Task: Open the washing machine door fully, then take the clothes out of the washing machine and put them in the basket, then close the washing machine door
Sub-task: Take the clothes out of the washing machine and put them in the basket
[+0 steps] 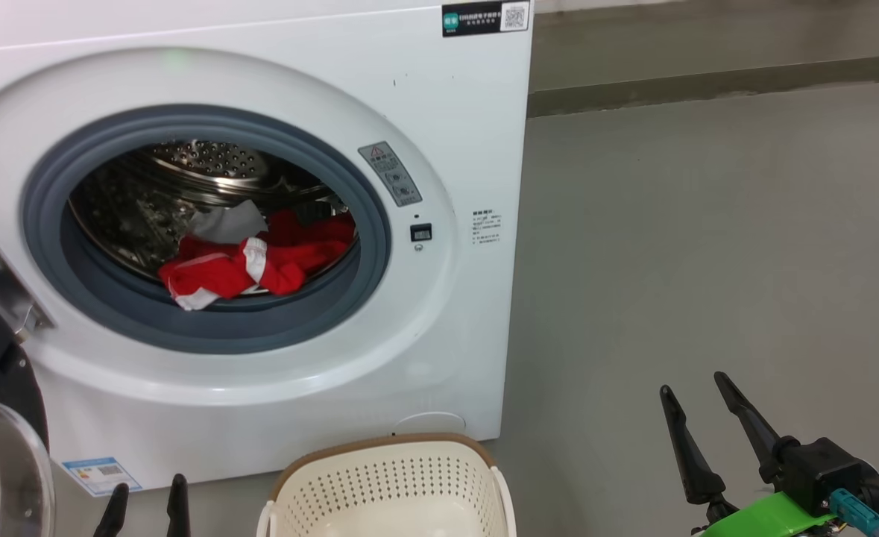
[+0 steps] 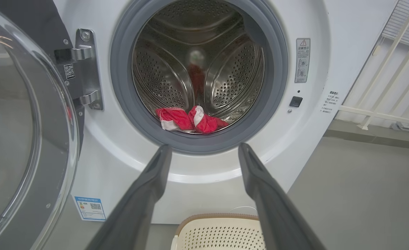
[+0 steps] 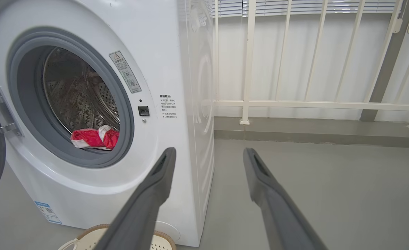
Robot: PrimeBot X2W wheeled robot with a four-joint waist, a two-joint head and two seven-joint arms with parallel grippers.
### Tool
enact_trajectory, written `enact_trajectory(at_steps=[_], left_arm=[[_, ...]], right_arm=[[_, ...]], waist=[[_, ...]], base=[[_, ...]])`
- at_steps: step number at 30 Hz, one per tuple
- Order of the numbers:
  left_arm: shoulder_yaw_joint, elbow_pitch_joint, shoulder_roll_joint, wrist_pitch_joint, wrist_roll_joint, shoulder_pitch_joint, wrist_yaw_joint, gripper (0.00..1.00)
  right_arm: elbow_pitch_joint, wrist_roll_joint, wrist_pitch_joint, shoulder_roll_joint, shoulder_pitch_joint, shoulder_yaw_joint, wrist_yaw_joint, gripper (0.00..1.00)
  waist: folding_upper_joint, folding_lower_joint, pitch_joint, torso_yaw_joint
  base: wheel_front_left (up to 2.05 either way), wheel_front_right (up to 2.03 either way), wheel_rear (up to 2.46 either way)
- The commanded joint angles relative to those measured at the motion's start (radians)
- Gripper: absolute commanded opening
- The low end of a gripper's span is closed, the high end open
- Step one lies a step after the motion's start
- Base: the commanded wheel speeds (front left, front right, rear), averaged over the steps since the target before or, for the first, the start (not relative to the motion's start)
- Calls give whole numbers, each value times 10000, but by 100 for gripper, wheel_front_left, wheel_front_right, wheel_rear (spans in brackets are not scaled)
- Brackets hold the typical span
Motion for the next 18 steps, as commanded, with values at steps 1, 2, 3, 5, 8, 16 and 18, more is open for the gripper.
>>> enact_trajectory(at_steps=[1,2,3,5,8,16,18], left_arm=[[295,-262,161,-118,-9,-243,-54,100],[286,-253,173,-118,-5,-242,-53,100],[282,-246,176,-118,-11,-246,-50,100],[257,-241,189,-118,0,-244,-53,100],[230,-239,179,-119,29,-233,-28,100],[246,-302,136,-120,96,-288,48,100],[286,-345,116,-120,107,-300,62,100]], right_arm=[[-212,32,-63,-137,-266,243,33,100],[-207,33,-63,-145,-278,249,33,100],[-202,37,-63,-155,-293,252,33,100],[-201,42,-63,-181,-319,257,33,100],[-192,40,-63,-197,-334,256,33,100],[-172,51,-63,-200,-355,291,33,100],[-160,53,-63,-198,-364,305,33,100]], waist=[[0,0,9,12],[0,0,14,16],[0,0,19,18],[0,0,22,21],[0,0,18,10],[0,0,15,18],[0,0,21,19]], base=[[92,-92,0],[78,-78,0],[64,-64,0],[44,-44,0],[11,-11,0],[0,0,0],[0,0,0]])
